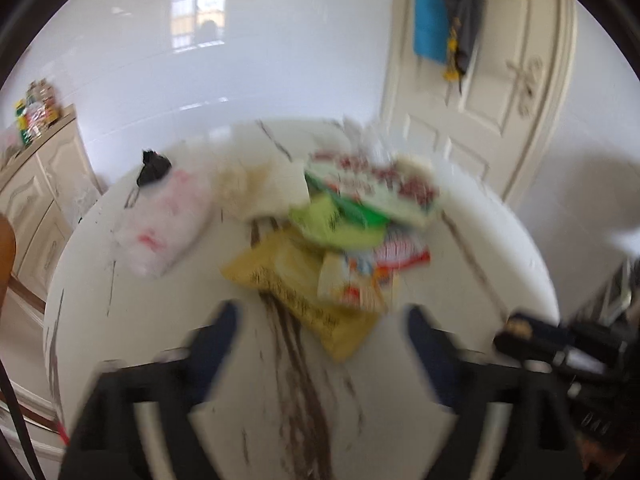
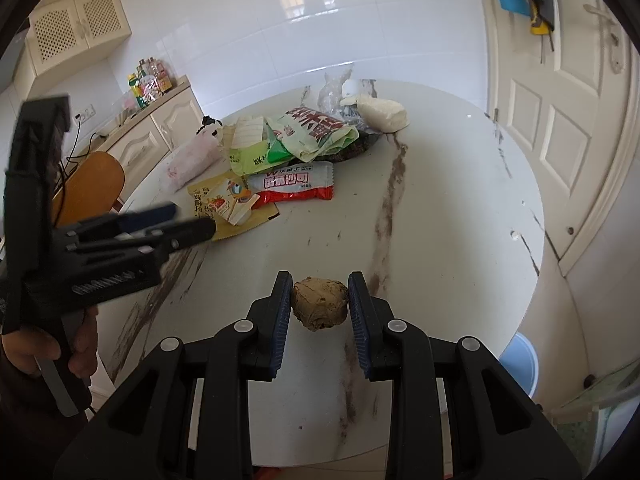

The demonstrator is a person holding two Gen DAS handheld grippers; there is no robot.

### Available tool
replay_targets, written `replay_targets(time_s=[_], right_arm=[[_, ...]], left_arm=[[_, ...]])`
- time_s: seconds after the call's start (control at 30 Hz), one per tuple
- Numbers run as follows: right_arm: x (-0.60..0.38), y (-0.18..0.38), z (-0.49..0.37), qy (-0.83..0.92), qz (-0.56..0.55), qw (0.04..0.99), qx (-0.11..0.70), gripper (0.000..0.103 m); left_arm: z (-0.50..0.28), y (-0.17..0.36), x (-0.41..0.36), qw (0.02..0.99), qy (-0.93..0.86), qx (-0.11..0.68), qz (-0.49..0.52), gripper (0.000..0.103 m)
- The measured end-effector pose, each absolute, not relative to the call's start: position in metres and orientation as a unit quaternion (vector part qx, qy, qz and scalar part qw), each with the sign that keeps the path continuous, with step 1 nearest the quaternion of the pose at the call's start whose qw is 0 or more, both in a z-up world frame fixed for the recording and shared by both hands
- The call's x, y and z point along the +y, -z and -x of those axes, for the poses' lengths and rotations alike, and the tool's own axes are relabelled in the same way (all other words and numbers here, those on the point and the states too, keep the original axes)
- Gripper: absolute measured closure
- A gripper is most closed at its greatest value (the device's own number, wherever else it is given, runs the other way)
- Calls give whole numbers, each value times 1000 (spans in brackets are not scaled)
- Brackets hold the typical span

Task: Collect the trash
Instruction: 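Grasp the brown bread lump with the right tool while the left grasps the strawberry-print wrapper, then carry both items over the blue bucket and open both tools to drop them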

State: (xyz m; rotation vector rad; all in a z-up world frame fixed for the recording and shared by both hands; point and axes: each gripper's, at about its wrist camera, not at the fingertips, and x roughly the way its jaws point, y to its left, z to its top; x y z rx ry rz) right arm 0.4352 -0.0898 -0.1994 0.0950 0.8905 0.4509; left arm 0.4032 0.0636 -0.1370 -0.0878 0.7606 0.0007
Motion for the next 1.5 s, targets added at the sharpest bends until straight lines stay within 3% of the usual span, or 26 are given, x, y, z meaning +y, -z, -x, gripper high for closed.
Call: replay_targets(time_s=[0.13, 0.17, 0.23, 0.27, 0.3, 0.63, 0.83, 1.13, 1.4, 1.5], right_arm=[[-92, 202, -439, -212, -46, 877, 430, 76], [-93, 203, -441, -210, -47, 877, 430, 76], [-94, 205, -444, -208, -47, 876, 432, 76], [-94, 206, -444, -208, -47, 876, 432, 76], [-94, 206, -445, -209, -46, 876, 432, 76], [-96, 202, -441, -208, -39, 885, 415, 76], [-126, 182, -429, -191, -59, 900, 389, 76], [-240, 156, -391, -85, -87, 924, 362, 76], [-336, 196, -377, -6, -115, 909, 400, 76], [-356, 218, -385, -3, -131, 900, 416, 76]], left_arm=[[-420, 139, 48, 925, 14, 379, 35, 13], [-426, 142, 42, 922, 10, 385, 21, 17], [-433, 147, 32, 919, 11, 394, 0, 35], [-436, 151, 29, 915, 15, 403, -7, 54], [-438, 153, 28, 912, 18, 410, -10, 59], [-413, 141, 40, 917, 37, 397, 13, 60], [-391, 113, 5, 925, 78, 373, 4, 60], [-408, 115, -154, 907, 202, 365, -55, 60], [-468, 173, -254, 871, 245, 416, -91, 60], [-489, 192, -271, 865, 238, 430, -97, 54]])
